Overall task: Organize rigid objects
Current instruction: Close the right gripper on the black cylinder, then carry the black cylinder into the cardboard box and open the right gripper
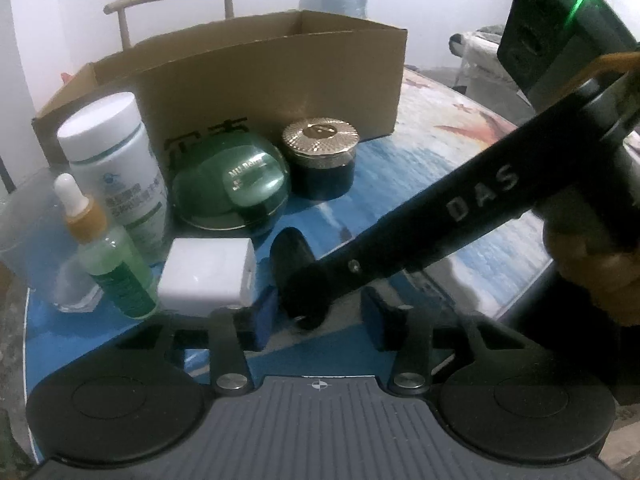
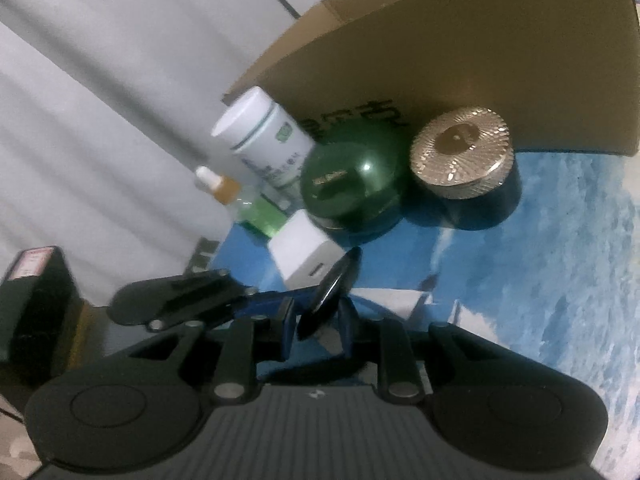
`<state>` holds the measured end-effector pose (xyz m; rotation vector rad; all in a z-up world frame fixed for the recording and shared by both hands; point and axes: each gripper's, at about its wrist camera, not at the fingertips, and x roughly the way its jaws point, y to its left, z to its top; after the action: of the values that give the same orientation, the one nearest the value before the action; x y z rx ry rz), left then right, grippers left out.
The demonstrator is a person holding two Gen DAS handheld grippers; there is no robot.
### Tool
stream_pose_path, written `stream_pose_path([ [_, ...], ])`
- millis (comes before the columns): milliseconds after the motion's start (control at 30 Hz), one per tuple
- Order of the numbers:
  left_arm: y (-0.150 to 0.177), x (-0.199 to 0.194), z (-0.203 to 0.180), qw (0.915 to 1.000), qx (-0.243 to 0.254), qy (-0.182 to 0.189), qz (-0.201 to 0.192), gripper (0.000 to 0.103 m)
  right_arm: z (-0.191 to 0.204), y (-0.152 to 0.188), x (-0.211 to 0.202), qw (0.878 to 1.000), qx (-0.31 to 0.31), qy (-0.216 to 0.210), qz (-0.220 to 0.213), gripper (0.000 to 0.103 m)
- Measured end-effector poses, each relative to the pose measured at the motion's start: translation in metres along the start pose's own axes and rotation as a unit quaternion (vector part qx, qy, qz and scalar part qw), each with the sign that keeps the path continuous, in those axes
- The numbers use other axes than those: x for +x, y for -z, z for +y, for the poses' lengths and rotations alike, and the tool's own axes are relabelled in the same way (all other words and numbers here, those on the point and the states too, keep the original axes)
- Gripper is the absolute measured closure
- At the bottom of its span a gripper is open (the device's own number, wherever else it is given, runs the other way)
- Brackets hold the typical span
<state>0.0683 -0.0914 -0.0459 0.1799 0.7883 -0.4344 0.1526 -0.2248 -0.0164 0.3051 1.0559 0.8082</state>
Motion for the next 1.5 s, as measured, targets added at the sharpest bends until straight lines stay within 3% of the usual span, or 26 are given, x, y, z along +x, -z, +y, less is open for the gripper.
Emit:
stream_pose_path([
  [67, -0.001, 0.001, 0.001, 1.0000, -0.003, -0.002, 0.000, 0.071, -0.005, 0.000, 0.003, 1.000, 0.015, 0.005, 0.004, 0.079],
  [333, 0.002, 0.000, 0.002, 1.0000, -0.001, -0.003, -0.009, 0.073, -0.017, -0.004, 0.009, 0.998, 0.055, -0.022, -0.005, 0.080],
  [500, 0.003, -0.007, 0.000, 0.9999, 0.002, -0.004, -0.015, 0.073, -0.015, -0.001, 0.004, 0.998, 0.051, -0.016, -0.014, 0.085],
  [833, -0.017, -0.056, -0.014, 0.9950, 0.039, -0.014, -0.091, 0.073, 0.021, -0.010, -0.046, 0.997, 0.012, -0.017, -0.077, 0.085],
  [1033, -0.061, -0.092, -0.009, 0.9844, 0.068, -0.066, -0.148, 0.073, 0.058, -0.054, -0.073, 0.990, -0.055, -0.024, -0.125, 0.085],
  [1200, -0.106, -0.098, 0.014, 0.9814, 0.071, -0.094, -0.151, 0.073, 0.079, -0.112, -0.071, 0.987, -0.087, -0.032, -0.132, 0.085],
  [1300, -0.139, -0.089, 0.038, 0.9854, 0.063, -0.093, -0.128, 0.073, 0.079, -0.154, -0.055, 0.990, -0.074, -0.039, -0.115, 0.085],
  [1500, -0.194, -0.043, 0.098, 0.9979, 0.003, -0.054, -0.035, 0.073, 0.052, -0.233, -0.007, 0.998, -0.027, -0.031, -0.044, 0.085],
])
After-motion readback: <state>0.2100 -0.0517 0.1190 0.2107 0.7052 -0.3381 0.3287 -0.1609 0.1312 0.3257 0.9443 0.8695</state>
